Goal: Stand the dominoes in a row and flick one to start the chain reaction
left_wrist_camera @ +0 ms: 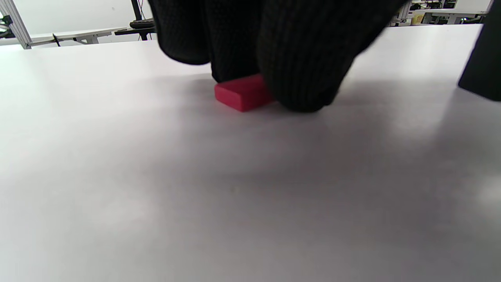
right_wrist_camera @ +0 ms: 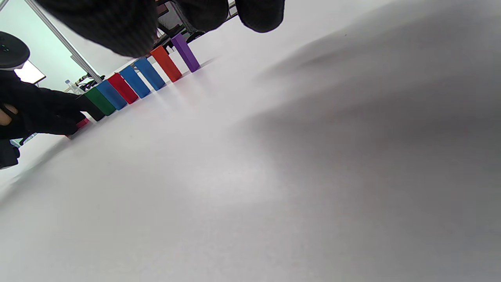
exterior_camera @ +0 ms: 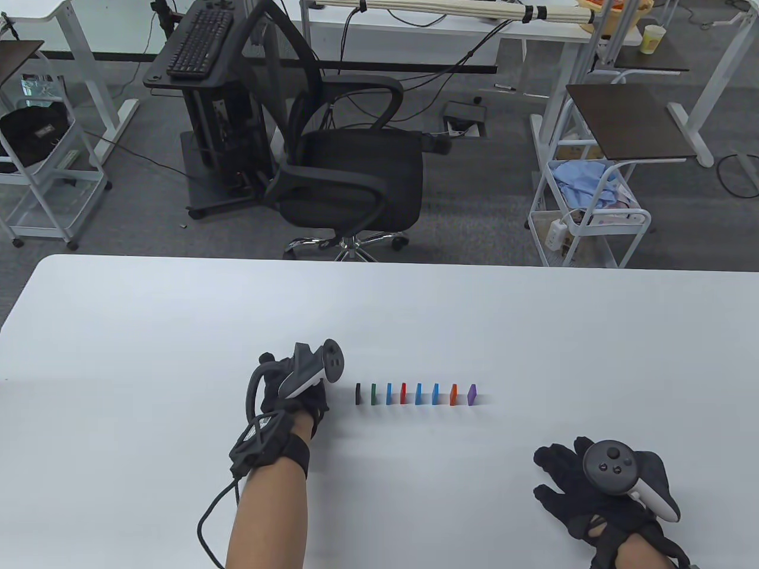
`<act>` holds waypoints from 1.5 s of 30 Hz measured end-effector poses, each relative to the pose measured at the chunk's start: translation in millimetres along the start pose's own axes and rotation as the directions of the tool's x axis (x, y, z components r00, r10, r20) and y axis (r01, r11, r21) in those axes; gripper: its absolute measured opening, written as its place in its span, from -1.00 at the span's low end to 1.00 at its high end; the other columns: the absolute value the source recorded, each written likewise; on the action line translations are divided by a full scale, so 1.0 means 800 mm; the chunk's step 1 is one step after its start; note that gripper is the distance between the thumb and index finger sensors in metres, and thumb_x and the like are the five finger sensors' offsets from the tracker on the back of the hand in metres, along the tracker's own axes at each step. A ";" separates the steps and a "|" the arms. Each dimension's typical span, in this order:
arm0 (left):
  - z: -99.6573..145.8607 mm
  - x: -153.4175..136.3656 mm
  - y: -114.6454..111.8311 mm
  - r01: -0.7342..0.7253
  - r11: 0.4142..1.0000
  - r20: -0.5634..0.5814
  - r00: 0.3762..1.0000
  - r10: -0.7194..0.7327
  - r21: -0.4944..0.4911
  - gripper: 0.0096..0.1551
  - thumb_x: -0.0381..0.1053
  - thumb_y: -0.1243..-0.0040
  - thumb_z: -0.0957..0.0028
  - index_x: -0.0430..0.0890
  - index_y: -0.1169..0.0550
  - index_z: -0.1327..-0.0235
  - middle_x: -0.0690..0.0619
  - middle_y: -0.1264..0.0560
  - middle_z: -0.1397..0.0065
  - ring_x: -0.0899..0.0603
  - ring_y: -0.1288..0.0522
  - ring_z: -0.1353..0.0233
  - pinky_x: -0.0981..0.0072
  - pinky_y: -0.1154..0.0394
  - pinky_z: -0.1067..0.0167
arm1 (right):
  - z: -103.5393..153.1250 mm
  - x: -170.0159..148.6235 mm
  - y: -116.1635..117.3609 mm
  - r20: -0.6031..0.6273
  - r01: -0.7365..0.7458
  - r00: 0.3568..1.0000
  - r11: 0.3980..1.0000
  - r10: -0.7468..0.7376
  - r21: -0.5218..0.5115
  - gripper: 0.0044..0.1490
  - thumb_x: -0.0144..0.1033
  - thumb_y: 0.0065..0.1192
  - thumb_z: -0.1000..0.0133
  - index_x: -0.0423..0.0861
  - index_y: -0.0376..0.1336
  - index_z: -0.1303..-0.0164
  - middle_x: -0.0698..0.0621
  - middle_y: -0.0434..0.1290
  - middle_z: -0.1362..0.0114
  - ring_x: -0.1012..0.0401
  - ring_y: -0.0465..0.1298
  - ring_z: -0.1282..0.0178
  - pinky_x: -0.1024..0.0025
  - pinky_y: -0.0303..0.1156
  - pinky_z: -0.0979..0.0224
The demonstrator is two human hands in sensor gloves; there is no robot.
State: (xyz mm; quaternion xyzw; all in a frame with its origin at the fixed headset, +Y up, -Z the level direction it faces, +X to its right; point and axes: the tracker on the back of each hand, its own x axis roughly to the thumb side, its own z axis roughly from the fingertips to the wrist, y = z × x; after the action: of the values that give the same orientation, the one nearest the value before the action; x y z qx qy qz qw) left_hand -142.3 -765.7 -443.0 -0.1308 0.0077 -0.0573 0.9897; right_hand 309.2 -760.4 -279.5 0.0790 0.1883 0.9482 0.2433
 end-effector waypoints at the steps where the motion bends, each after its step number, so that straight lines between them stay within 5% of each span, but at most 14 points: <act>1: 0.000 0.001 0.000 0.014 1.000 0.003 1.000 -0.014 -0.001 -0.26 -0.02 -0.45 0.11 -0.06 -0.37 -0.33 -0.01 -0.57 -0.27 -0.21 -0.43 -0.47 -0.46 0.04 -0.47 | 0.000 0.000 0.000 0.000 0.000 1.000 1.000 0.000 -0.001 -0.18 0.09 0.14 -0.18 0.06 -0.09 -0.53 -0.15 -0.12 -0.72 -0.23 -0.47 -0.60 -0.30 -0.56 -0.53; 10: 0.005 0.006 -0.003 0.109 0.993 0.031 0.994 -0.108 -0.044 -0.29 0.08 -0.44 0.13 -0.06 -0.44 -0.29 -0.03 -0.61 -0.24 -0.22 -0.48 -0.42 -0.50 0.07 -0.45 | 0.000 -0.001 0.000 0.001 0.006 1.000 1.000 -0.006 0.000 -0.18 0.09 0.14 -0.18 0.06 -0.10 -0.54 -0.15 -0.12 -0.72 -0.23 -0.47 -0.60 -0.30 -0.56 -0.53; 17: 0.018 -0.017 0.005 -0.028 0.999 0.027 0.999 0.028 -0.026 -0.42 0.08 -0.37 0.10 0.03 -0.53 -0.22 -0.06 -0.59 -0.28 -0.25 -0.47 -0.43 -0.52 0.10 -0.45 | 0.000 -0.002 0.000 0.004 0.010 1.000 1.000 -0.010 -0.002 -0.18 0.09 0.14 -0.18 0.06 -0.09 -0.53 -0.15 -0.12 -0.72 -0.23 -0.47 -0.60 -0.30 -0.56 -0.53; 29: 0.035 -0.028 0.036 -0.163 0.985 0.090 0.983 0.159 0.049 -0.33 0.05 -0.41 0.14 -0.05 -0.43 -0.24 -0.01 -0.58 -0.31 -0.21 -0.48 -0.45 -0.51 0.10 -0.45 | -0.001 0.000 0.002 0.015 0.008 1.000 1.000 -0.008 0.001 -0.18 0.09 0.14 -0.18 0.06 -0.10 -0.53 -0.15 -0.12 -0.72 -0.23 -0.48 -0.60 -0.30 -0.56 -0.53; 45: 0.028 -0.015 0.031 -0.373 0.928 0.132 0.921 0.368 0.020 -0.38 -0.06 -0.40 0.08 0.06 -0.40 -0.25 0.00 -0.54 -0.40 -0.20 -0.44 -0.50 -0.52 0.16 -0.43 | -0.001 -0.001 0.002 0.014 0.005 1.000 1.000 -0.005 -0.002 -0.18 0.09 0.14 -0.18 0.06 -0.10 -0.53 -0.15 -0.12 -0.72 -0.23 -0.47 -0.60 -0.30 -0.56 -0.53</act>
State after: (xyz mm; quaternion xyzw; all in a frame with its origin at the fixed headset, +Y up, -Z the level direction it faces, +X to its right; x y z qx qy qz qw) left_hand -151.2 -734.9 -428.2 -0.1084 -0.0313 0.1390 0.9838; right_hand 309.0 -762.3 -280.1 0.0850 0.1857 0.9472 0.2471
